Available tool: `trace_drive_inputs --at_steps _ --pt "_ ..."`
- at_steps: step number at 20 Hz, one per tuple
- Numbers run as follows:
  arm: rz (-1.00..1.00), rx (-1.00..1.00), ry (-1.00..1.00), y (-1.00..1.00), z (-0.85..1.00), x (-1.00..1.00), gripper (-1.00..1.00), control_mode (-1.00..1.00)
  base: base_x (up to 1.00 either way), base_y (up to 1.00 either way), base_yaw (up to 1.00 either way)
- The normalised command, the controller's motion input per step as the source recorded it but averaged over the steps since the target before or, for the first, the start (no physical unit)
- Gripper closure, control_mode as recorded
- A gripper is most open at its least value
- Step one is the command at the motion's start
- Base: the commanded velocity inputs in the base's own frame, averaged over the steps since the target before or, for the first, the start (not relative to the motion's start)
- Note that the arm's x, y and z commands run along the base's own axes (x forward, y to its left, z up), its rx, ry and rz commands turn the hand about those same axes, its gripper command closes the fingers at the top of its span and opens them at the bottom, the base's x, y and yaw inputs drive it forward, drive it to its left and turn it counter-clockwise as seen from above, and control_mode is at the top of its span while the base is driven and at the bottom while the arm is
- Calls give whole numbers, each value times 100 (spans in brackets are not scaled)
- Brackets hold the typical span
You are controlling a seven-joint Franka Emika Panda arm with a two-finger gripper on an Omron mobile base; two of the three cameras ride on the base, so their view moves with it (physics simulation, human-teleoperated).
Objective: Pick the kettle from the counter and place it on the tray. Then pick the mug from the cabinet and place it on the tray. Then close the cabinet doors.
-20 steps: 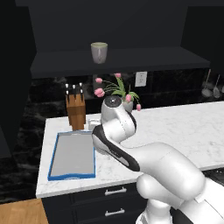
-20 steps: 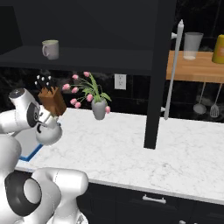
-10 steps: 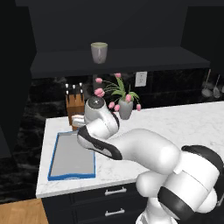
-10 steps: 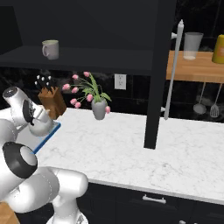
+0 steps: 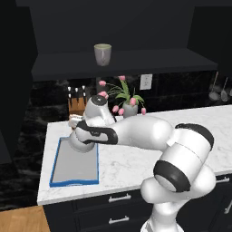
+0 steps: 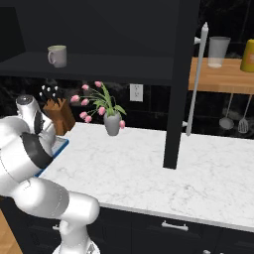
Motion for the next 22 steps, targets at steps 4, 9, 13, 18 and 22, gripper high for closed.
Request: trace_drive_inputs --at_steps 4,9,13,18,22 --pt "0 0 1 7 -34 8 100 -100 0 0 0" --pt "0 0 0 9 -34 7 100 -100 0 0 0" --pt "0 0 0 17 -27 12 100 -100 0 0 0" --pt "0 0 0 13 -16 22 100 -100 0 0 0" --pt "0 0 0 4 -19 16 100 -100 0 0 0"
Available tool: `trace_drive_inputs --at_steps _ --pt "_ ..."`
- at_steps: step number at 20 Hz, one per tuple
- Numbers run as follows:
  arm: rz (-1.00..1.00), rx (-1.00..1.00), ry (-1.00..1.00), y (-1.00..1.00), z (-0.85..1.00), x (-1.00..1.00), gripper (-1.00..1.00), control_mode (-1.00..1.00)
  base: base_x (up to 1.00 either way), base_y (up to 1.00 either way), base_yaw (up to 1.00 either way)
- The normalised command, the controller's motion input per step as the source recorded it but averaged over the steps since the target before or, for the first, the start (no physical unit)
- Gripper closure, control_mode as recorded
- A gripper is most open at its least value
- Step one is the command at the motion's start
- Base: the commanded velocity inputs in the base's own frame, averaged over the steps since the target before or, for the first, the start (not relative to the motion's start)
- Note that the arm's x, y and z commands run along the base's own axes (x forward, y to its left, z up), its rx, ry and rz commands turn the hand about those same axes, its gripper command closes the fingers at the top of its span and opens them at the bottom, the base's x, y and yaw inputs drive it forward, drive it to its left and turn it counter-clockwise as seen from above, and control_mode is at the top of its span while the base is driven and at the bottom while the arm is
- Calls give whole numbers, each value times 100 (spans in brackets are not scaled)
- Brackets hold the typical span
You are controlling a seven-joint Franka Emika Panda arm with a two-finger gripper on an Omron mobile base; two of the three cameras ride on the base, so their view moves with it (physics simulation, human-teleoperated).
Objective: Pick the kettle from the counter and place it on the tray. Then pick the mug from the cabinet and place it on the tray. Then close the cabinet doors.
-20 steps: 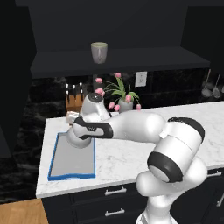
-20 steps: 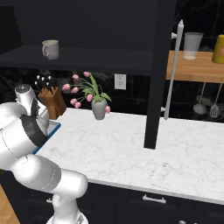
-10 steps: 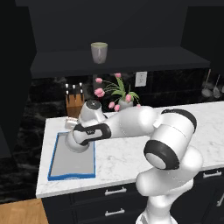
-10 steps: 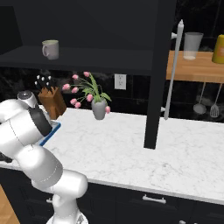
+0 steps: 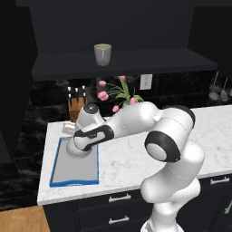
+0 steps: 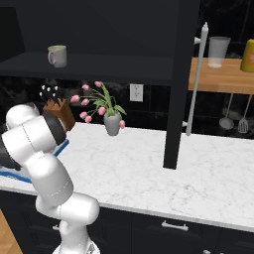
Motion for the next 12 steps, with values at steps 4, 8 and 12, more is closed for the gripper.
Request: trace_drive_inputs --at_steps 4,8,12 --pt "0 -7 0 -6 -21 4 -100 -100 0 0 0" --pt "0 -7 0 -13 -5 0 -100 -100 0 0 0" --pt "0 -3 -4 -6 8 0 -100 -100 0 0 0"
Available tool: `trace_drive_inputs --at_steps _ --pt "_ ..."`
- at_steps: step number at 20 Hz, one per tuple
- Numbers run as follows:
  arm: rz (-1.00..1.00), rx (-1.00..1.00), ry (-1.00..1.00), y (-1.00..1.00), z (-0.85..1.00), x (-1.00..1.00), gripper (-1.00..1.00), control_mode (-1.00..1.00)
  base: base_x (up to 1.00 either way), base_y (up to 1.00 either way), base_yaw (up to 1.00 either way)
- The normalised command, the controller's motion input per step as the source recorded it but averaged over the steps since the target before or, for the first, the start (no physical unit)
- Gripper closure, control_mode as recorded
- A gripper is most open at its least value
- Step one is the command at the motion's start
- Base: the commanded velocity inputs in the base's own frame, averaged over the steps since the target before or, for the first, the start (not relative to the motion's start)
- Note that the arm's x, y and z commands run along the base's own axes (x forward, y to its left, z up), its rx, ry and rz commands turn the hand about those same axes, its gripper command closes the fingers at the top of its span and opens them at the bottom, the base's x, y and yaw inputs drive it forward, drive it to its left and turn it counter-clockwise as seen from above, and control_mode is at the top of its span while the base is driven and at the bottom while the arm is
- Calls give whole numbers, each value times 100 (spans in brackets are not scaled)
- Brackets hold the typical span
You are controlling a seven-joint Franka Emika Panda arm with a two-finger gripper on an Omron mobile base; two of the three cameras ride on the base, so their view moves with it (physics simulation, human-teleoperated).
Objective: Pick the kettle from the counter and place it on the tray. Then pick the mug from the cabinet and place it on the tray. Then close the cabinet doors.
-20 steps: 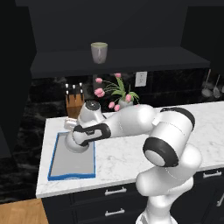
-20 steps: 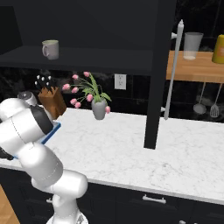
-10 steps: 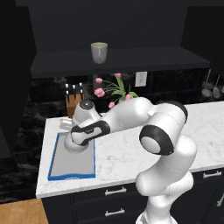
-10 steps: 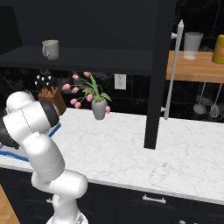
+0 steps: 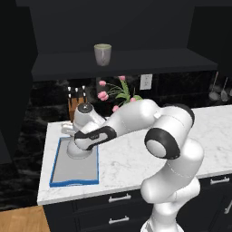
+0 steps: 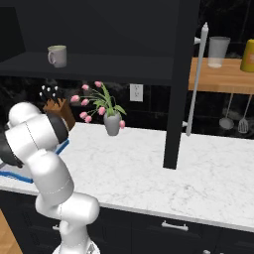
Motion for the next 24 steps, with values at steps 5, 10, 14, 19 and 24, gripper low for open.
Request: trace_drive_inputs --at_steps 5,10,14,19,24 --pt "4 0 -2 -5 51 -13 -100 -100 0 0 0" --pt "6 0 0 -11 69 -36 -100 -100 0 0 0" --pt "12 0 0 -26 60 -37 -100 -100 0 0 0" --pt "11 -6 -5 -29 58 -29 -100 -100 0 0 0" --pt "5 -14 -10 -27 67 -37 -100 -100 0 0 0"
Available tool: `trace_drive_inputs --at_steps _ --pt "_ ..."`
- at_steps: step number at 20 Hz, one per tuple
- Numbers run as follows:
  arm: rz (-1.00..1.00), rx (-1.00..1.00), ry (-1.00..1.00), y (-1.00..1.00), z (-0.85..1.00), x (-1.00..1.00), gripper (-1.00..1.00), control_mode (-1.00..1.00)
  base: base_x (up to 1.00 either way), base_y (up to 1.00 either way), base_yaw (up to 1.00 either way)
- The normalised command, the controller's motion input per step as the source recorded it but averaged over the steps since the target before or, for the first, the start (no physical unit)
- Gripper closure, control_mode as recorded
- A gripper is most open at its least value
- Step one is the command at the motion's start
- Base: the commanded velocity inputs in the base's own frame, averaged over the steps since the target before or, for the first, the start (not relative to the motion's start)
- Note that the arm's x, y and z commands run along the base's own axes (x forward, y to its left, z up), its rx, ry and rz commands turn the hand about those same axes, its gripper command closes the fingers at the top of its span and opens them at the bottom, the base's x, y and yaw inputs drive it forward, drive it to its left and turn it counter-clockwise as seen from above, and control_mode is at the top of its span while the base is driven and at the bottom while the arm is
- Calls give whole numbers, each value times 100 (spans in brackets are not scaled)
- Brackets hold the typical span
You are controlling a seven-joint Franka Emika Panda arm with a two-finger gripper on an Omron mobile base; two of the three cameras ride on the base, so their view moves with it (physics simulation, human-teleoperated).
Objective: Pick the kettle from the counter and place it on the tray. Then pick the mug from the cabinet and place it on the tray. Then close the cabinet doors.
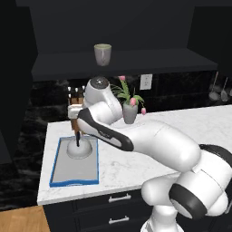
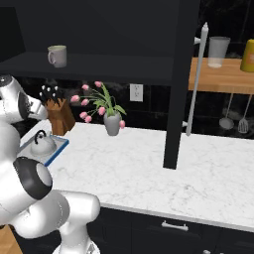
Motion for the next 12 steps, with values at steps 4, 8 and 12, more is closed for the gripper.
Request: trace_drive_inputs --at_steps 4,8,12 --pt "0 -17 -7 -21 72 -34 -100 -100 0 0 0" --pt "3 -12 -9 -28 76 -28 -100 -100 0 0 0" --pt "1 -12 -35 -20 56 -5 -100 -100 0 0 0"
